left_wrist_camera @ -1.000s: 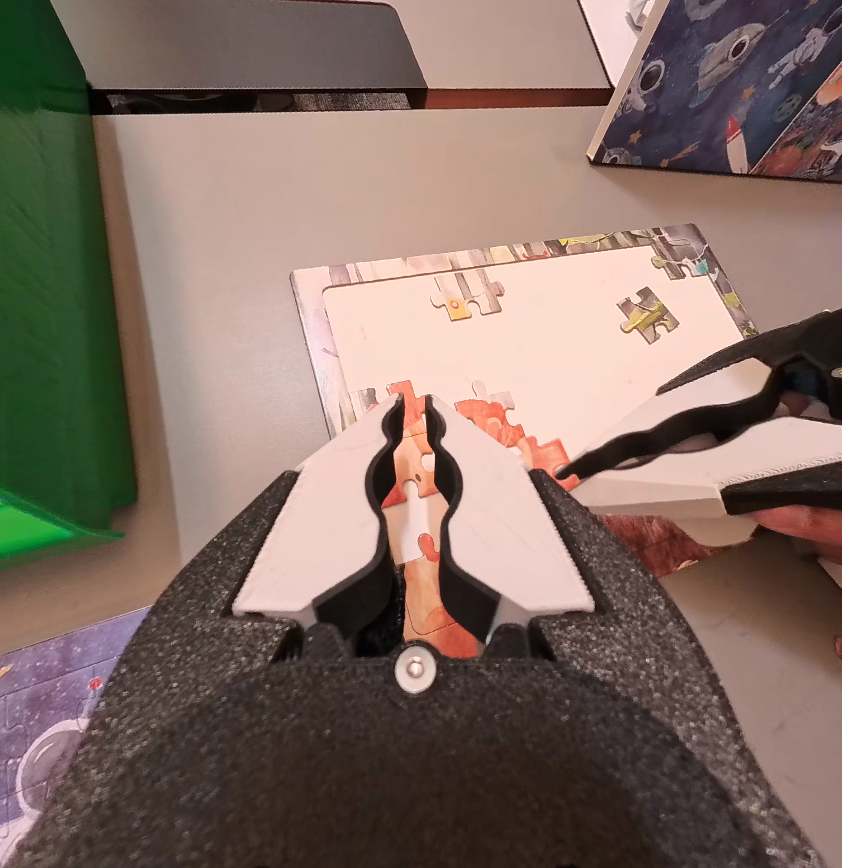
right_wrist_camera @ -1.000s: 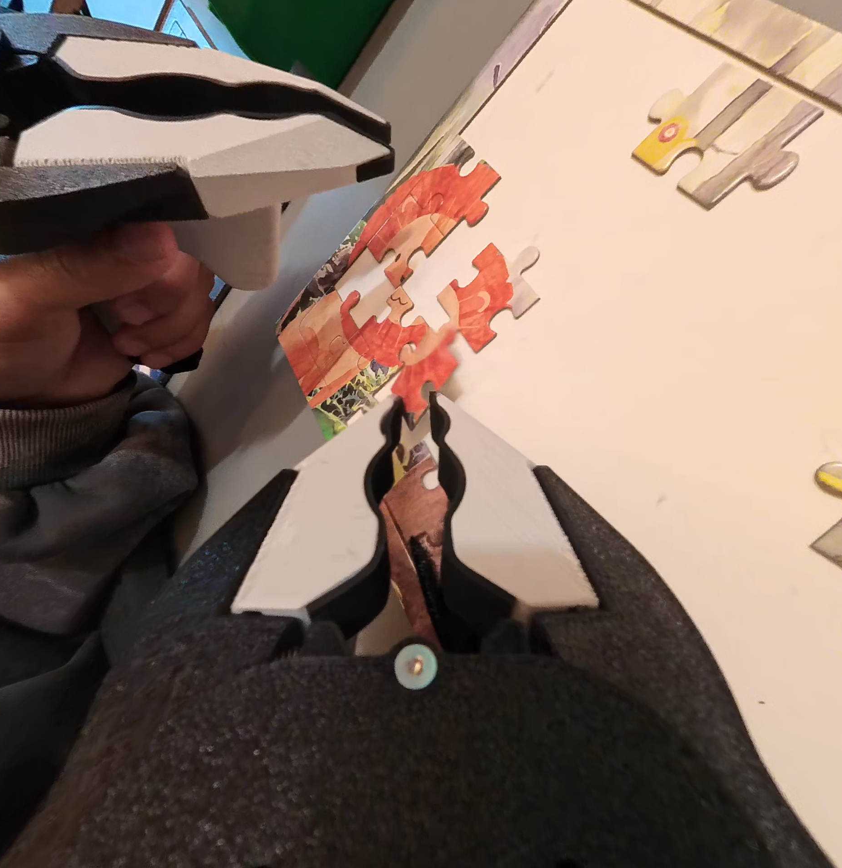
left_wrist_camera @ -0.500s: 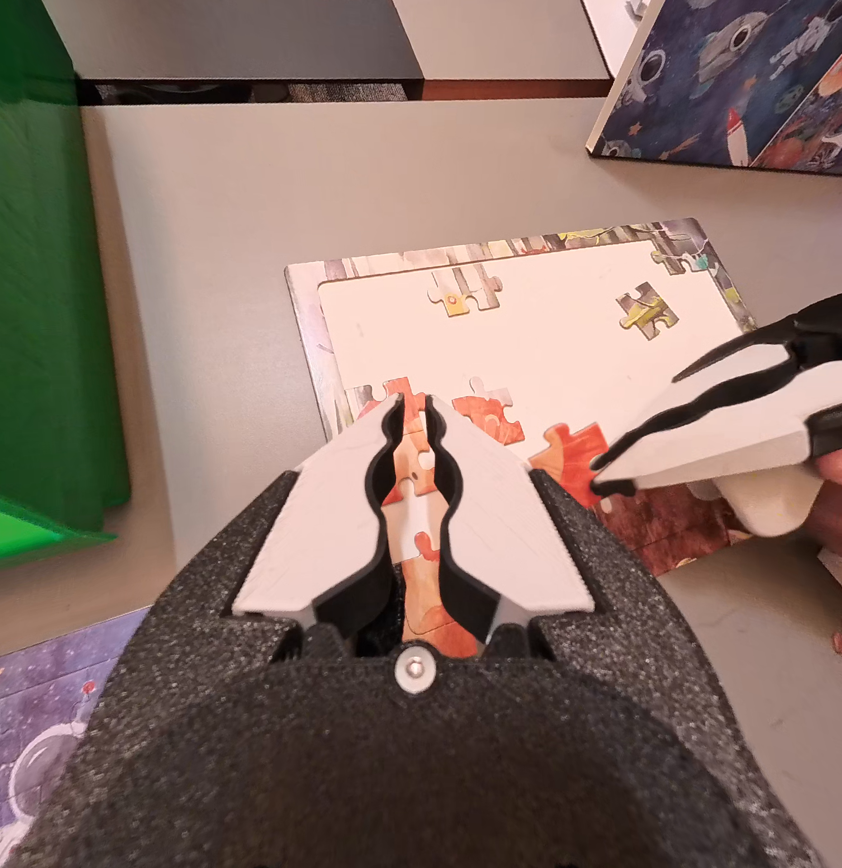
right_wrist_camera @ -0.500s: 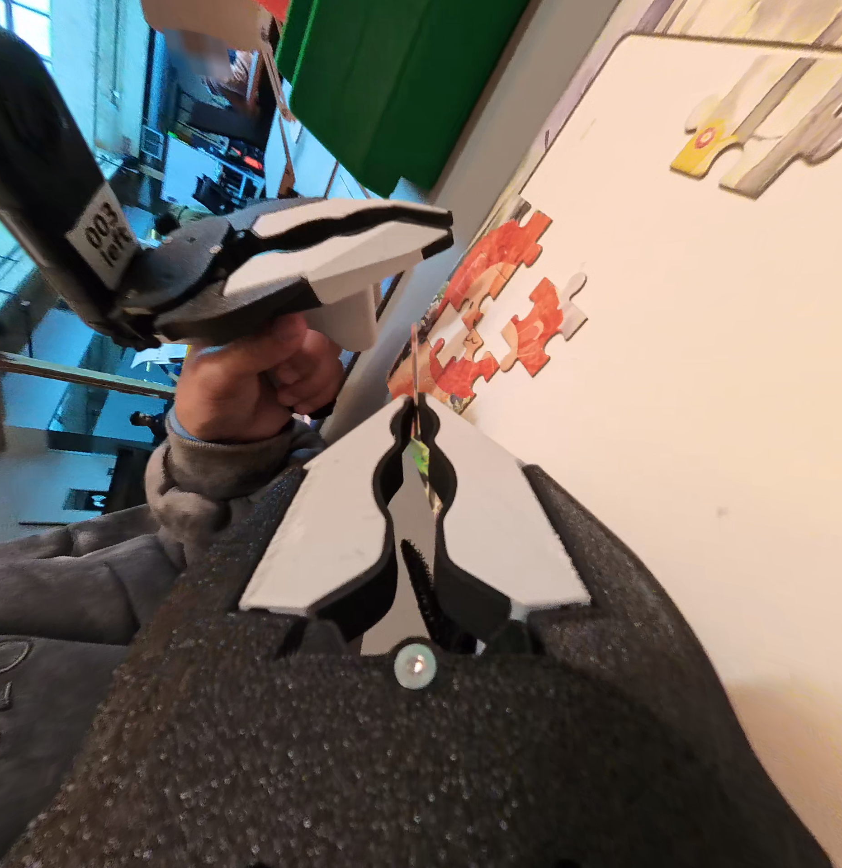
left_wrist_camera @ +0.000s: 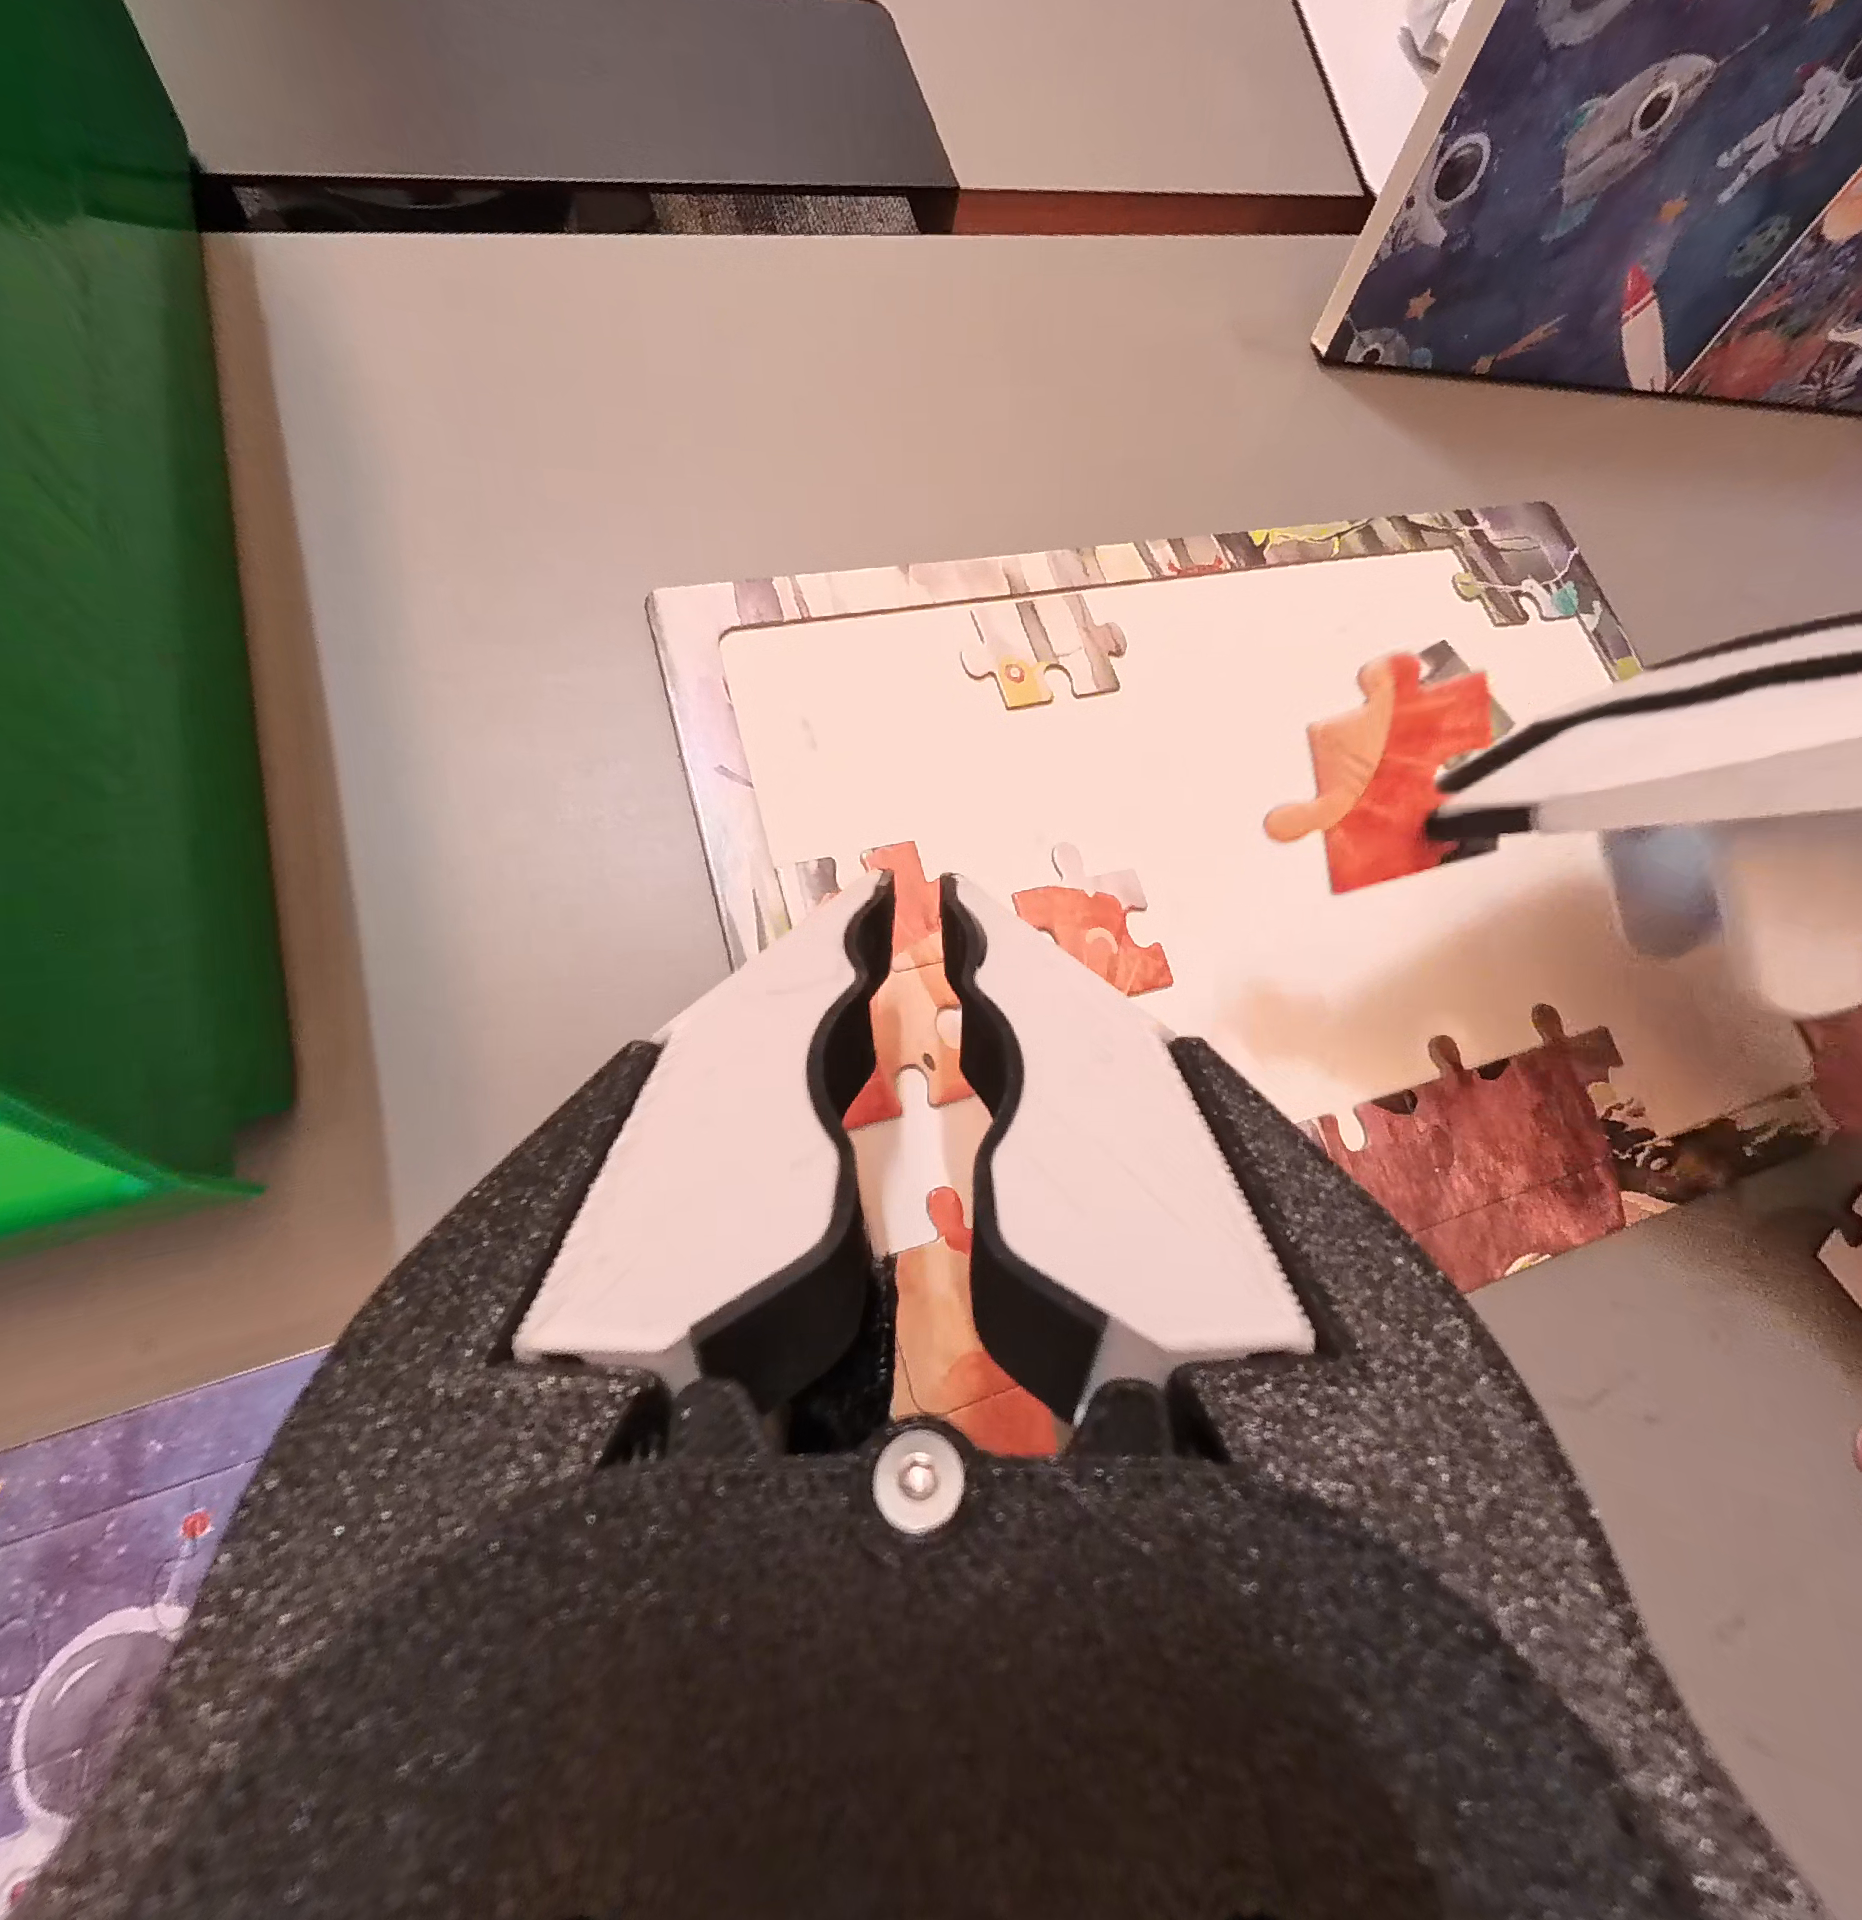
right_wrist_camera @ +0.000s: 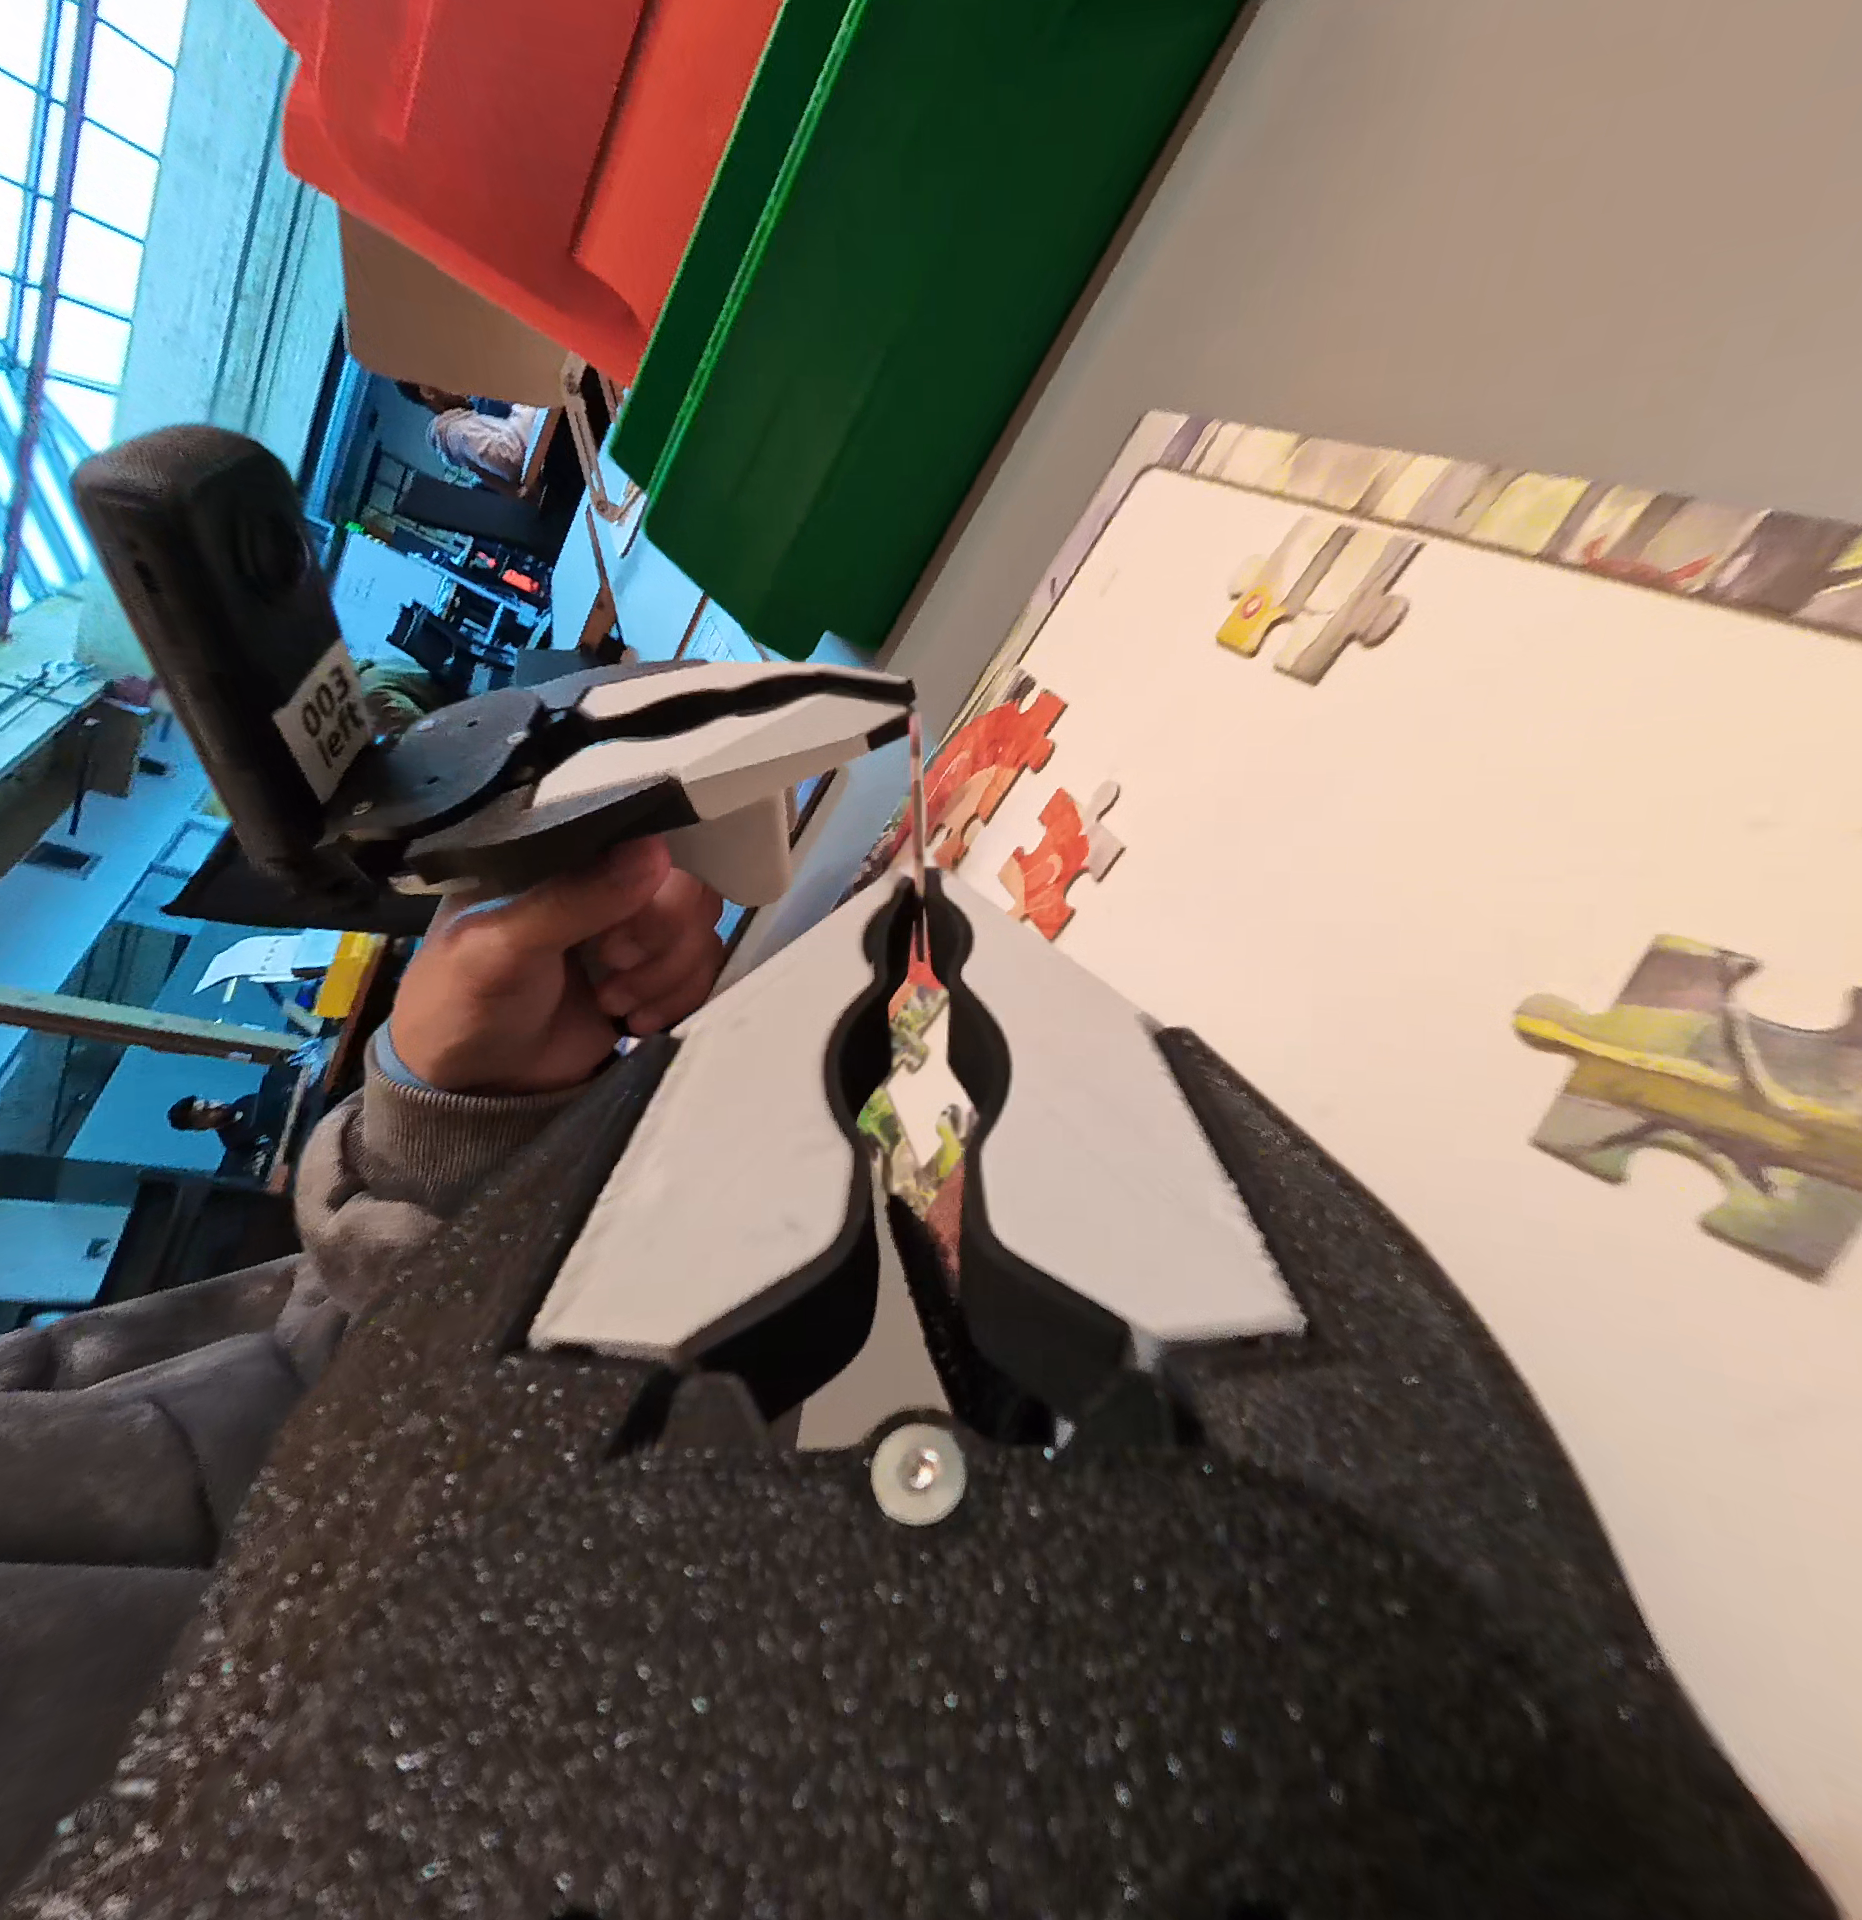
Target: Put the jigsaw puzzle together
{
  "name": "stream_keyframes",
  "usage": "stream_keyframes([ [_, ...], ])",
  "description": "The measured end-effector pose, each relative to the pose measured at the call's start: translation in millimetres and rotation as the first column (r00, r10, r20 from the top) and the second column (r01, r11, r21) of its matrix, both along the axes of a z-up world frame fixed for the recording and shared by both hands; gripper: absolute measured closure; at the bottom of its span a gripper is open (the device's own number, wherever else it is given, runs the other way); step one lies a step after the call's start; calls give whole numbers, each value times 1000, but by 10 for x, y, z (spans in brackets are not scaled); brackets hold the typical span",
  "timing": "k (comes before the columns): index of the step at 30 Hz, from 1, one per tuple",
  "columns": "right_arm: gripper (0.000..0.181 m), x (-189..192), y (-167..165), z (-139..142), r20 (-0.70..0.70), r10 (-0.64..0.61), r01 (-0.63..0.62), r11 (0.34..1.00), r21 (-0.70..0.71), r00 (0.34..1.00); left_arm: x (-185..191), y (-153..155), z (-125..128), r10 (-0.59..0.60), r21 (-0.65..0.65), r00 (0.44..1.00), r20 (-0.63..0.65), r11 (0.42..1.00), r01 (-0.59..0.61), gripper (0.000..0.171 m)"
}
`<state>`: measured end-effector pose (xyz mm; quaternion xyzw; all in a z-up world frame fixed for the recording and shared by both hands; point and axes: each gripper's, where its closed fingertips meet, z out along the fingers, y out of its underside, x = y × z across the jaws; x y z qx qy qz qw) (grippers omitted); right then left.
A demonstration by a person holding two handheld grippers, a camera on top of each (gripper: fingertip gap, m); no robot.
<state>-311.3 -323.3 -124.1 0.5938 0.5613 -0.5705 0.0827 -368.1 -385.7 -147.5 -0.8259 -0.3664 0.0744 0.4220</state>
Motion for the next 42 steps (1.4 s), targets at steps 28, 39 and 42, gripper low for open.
stream_keyframes([
  [28, 180, 53, 196, -215, 45, 26, -35, 976, 215, 999, 283, 349, -339, -150, -116, 987, 54, 981, 155, 171],
  [39, 180, 76, 75, -60, 50, 79, -78, 997, -27, 996, 256, 314, 40, -144, 124, 987, 69, 983, 135, 168],
  [42, 180, 80, 43, 58, 20, 98, -95, 989, -115, 995, 380, 423, 277, -218, 297, 970, 104, 938, 179, 164],
])
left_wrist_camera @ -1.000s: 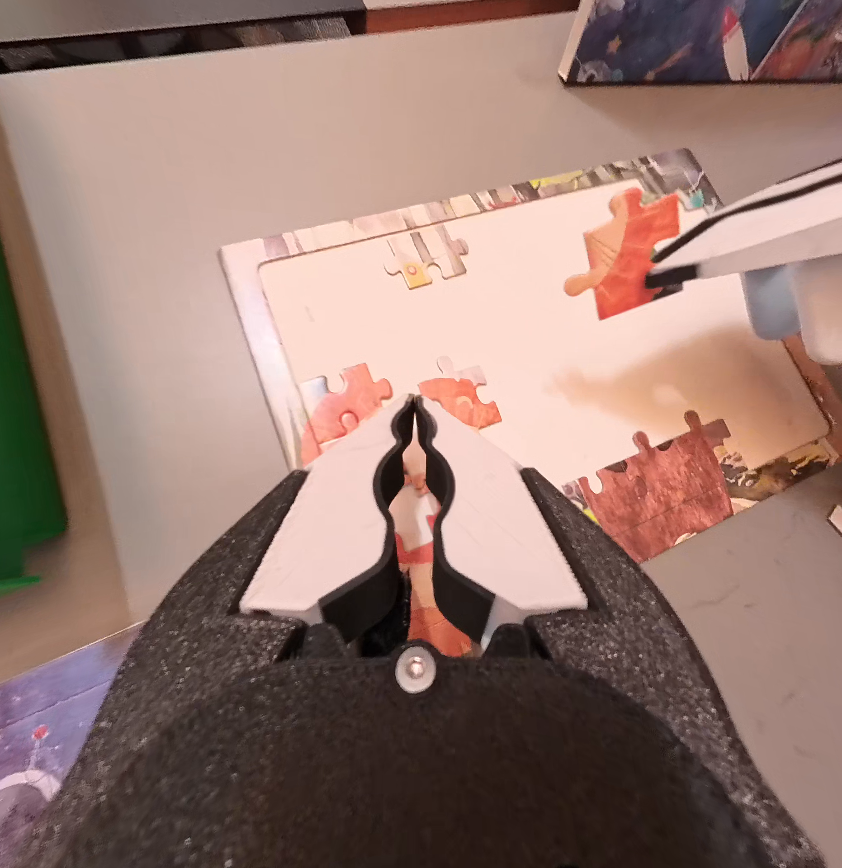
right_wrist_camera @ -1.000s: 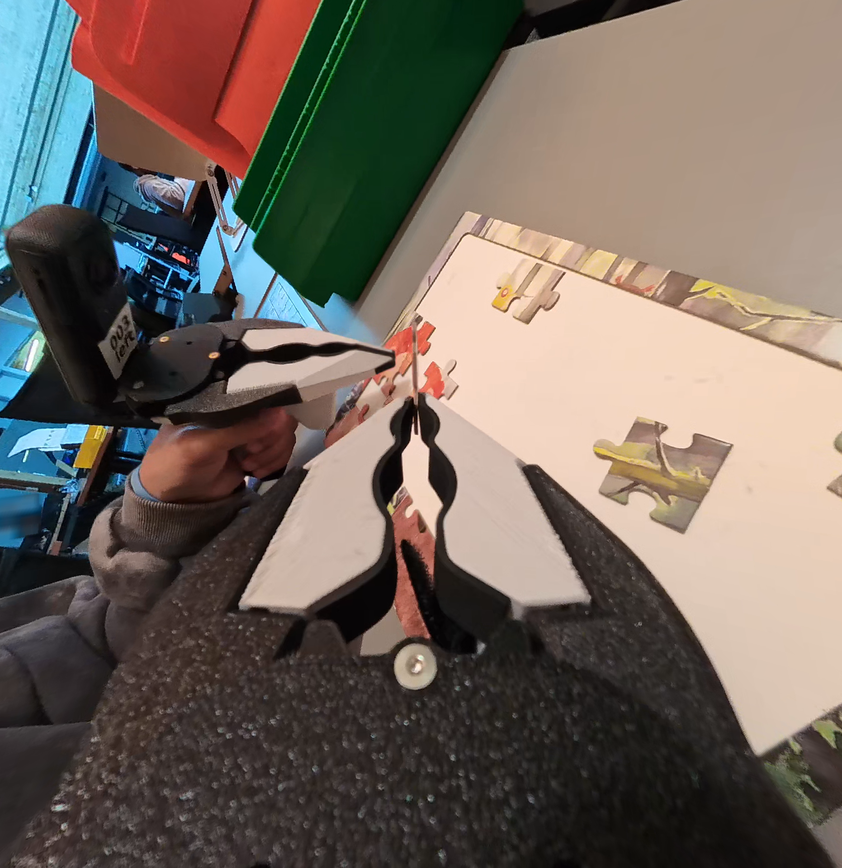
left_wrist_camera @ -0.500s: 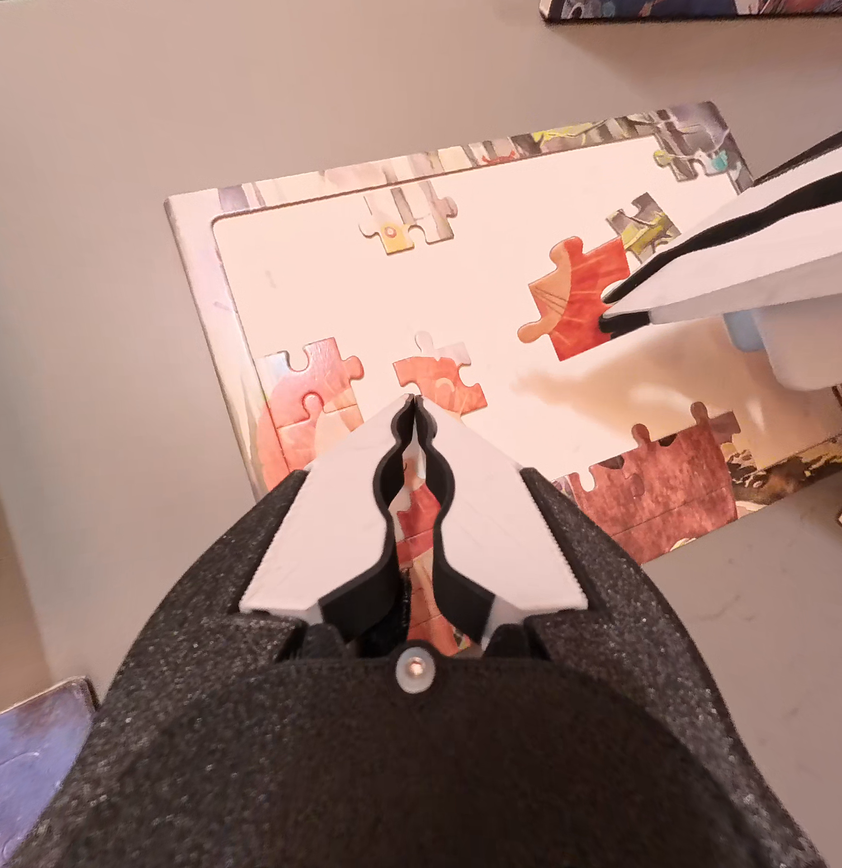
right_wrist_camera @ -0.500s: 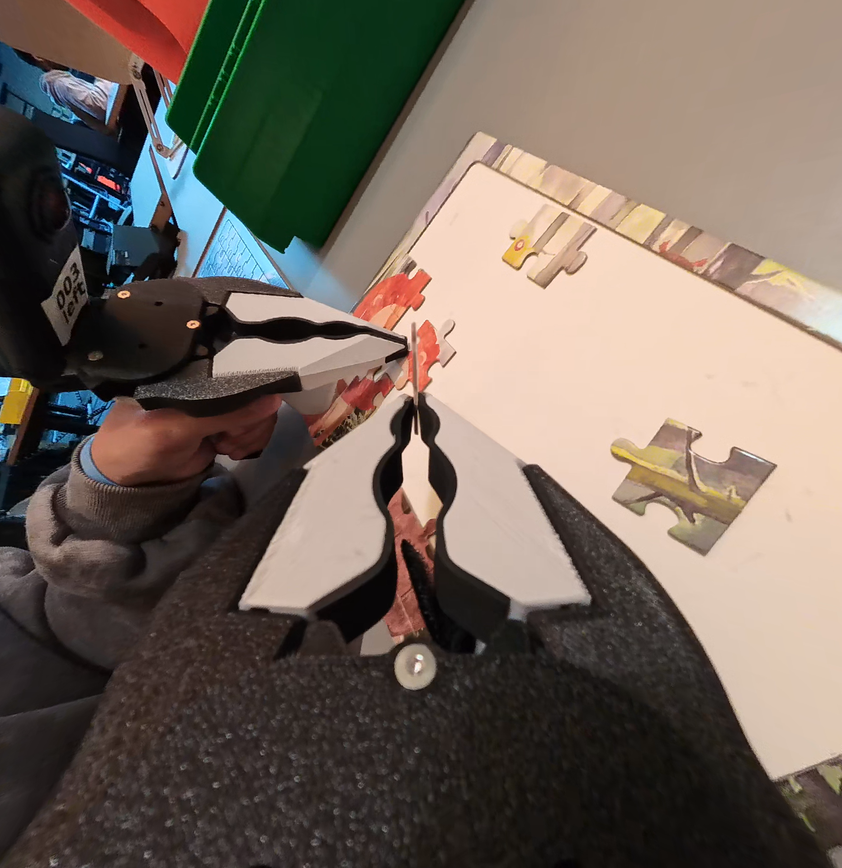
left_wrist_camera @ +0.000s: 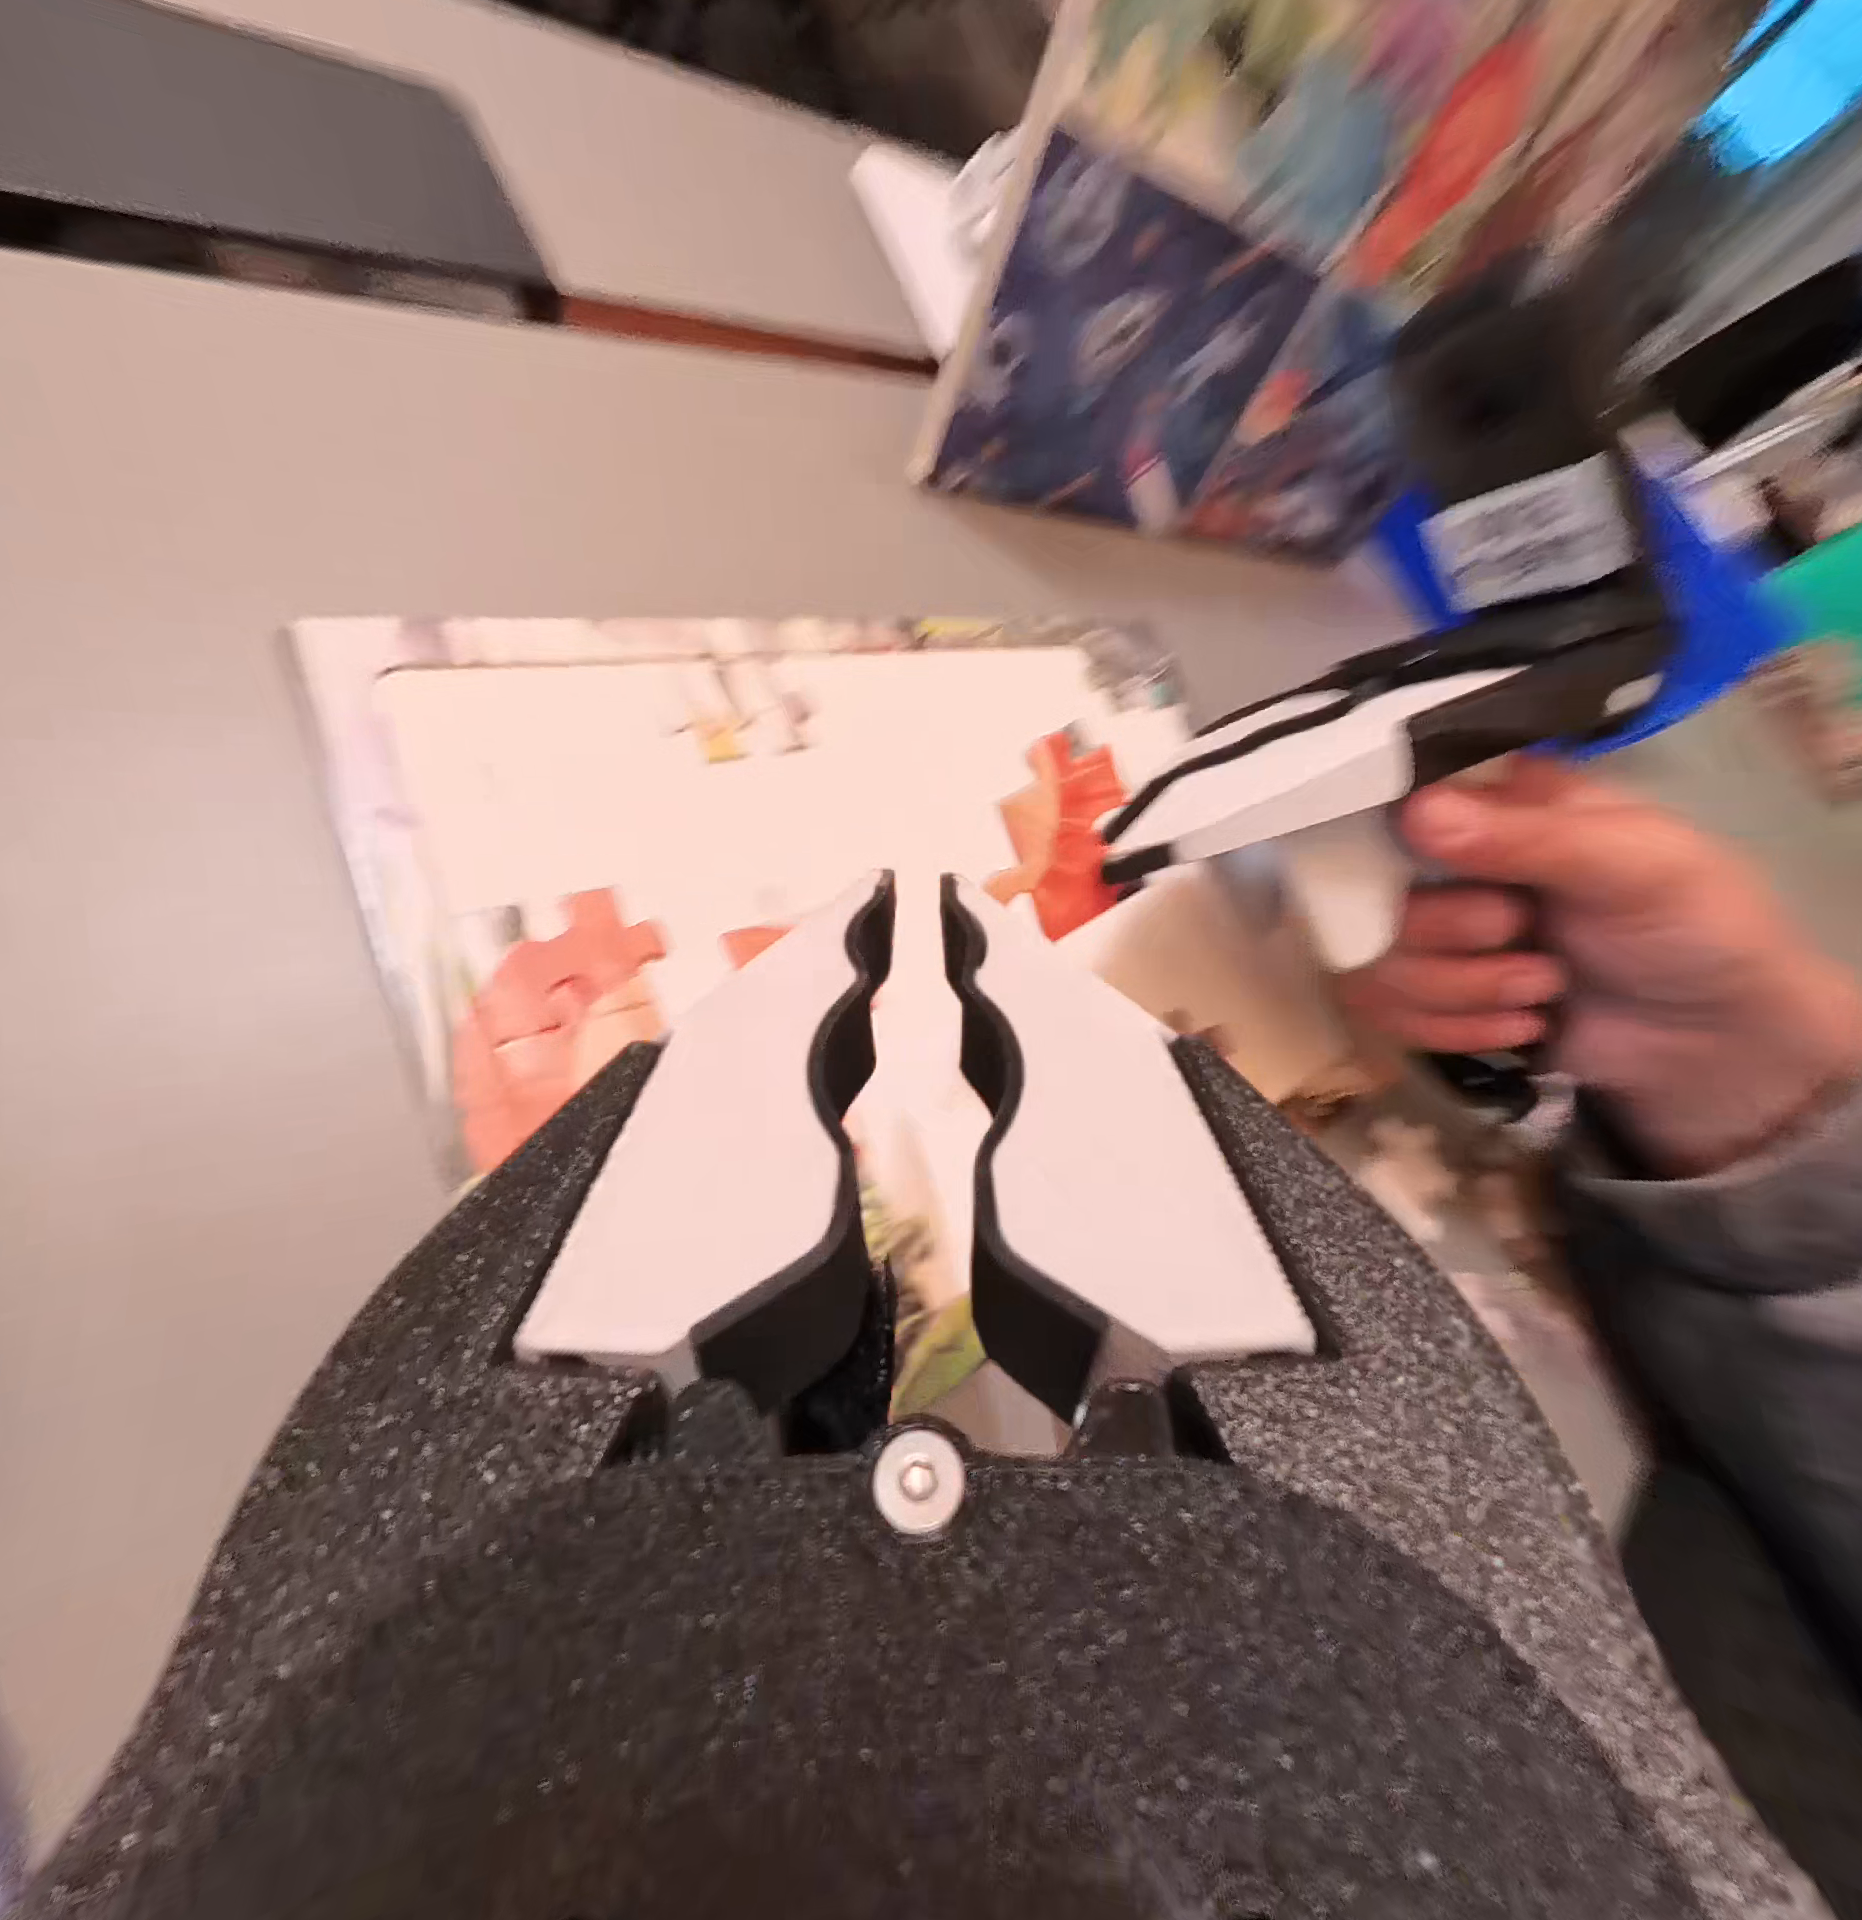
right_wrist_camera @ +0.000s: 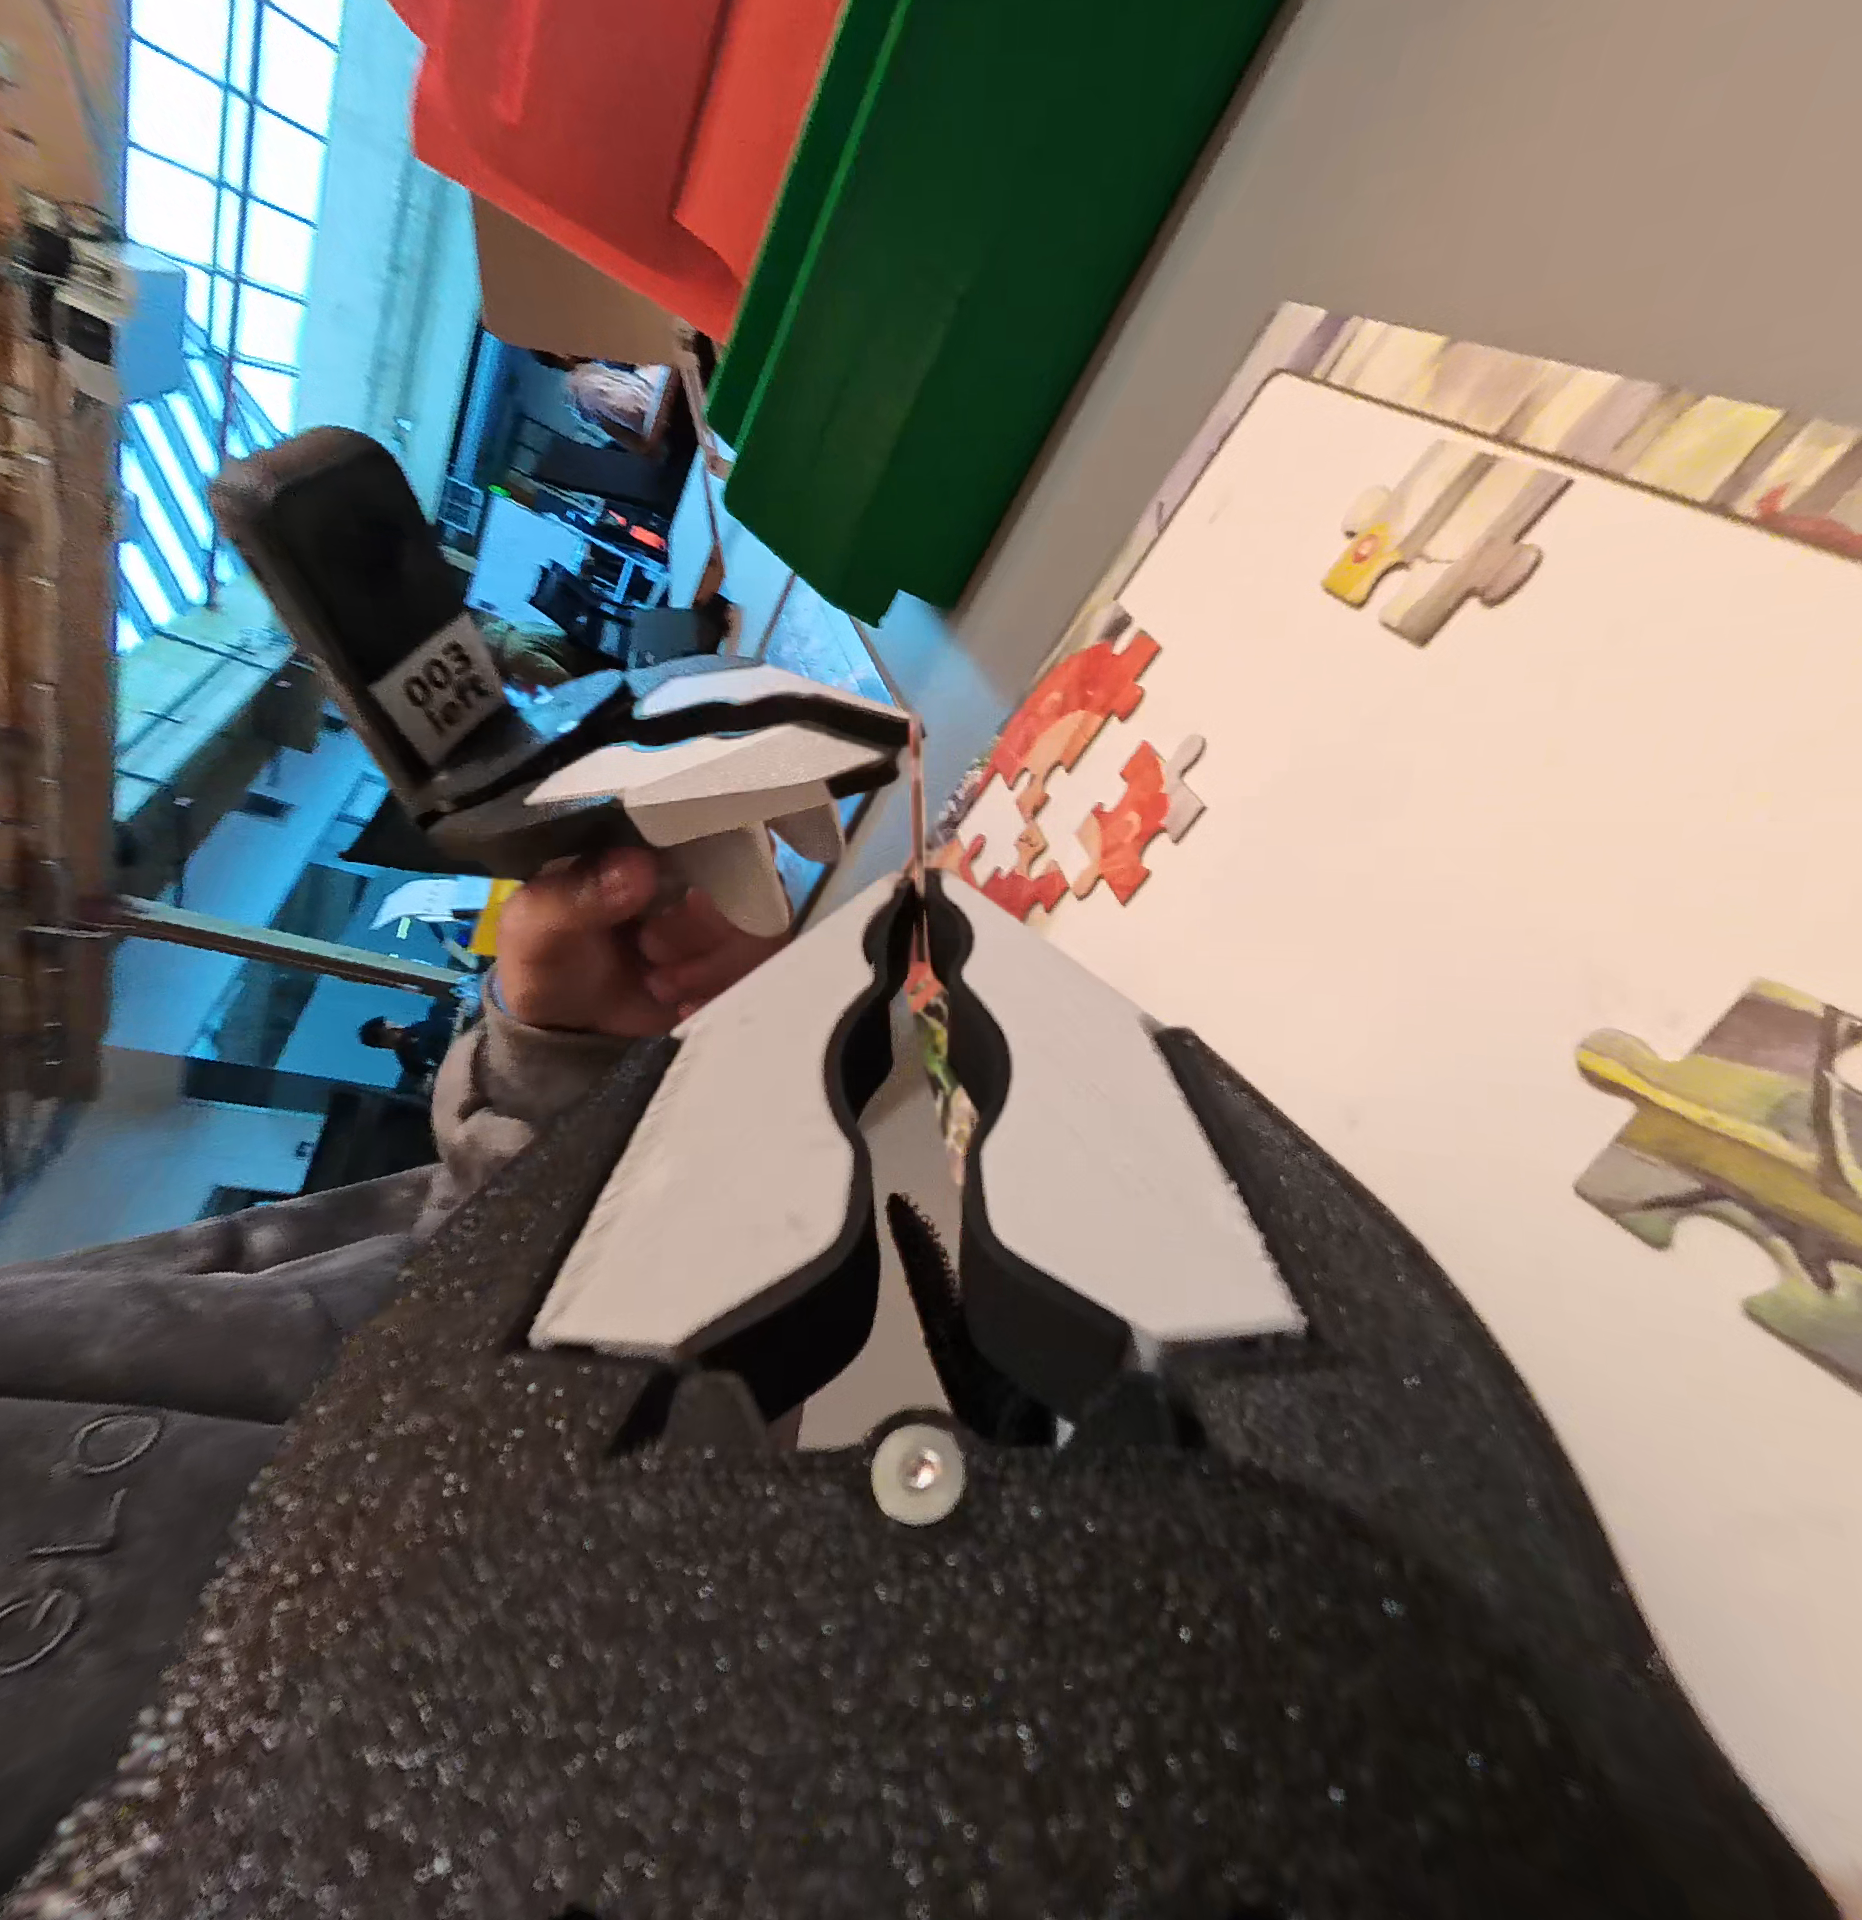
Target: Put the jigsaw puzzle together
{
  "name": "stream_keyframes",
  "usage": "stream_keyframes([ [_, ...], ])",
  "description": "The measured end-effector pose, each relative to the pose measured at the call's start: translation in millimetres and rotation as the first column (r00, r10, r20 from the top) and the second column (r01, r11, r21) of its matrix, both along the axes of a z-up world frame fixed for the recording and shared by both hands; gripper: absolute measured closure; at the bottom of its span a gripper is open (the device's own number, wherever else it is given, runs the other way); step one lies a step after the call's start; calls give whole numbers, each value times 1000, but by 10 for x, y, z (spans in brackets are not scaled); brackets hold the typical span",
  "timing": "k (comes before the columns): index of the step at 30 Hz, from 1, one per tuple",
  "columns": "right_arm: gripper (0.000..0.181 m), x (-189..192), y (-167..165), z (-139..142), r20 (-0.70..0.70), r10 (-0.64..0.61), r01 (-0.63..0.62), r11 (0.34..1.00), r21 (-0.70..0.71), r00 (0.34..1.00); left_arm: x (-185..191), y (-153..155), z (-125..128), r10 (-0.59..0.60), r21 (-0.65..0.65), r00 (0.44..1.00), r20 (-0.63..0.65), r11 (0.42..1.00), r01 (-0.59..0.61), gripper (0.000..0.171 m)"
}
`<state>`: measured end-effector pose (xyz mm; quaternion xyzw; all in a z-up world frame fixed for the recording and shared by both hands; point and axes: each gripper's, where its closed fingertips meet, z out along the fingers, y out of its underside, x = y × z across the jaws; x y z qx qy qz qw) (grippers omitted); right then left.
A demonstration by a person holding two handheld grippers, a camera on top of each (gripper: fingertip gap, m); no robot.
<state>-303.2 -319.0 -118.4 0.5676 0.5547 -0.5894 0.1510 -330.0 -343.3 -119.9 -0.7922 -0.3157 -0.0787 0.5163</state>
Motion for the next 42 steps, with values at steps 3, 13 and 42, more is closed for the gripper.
stream_keyframes([
  [3, 180, 17, -27, 189, -47, 20, -25, 993, -115, 999, 65, 34, 158, -39, 133, 995, 88, 991, 27, 155],
  [13, 181, 67, -95, 339, -69, 63, -77, 972, -223, 996, 270, 75, 520, -209, 410, 950, 233, 907, 99, 160],
  [42, 181, 88, -193, 319, -61, 92, -103, 971, -214, 994, 220, 65, 383, -173, 350, 954, 245, 934, 80, 164],
])
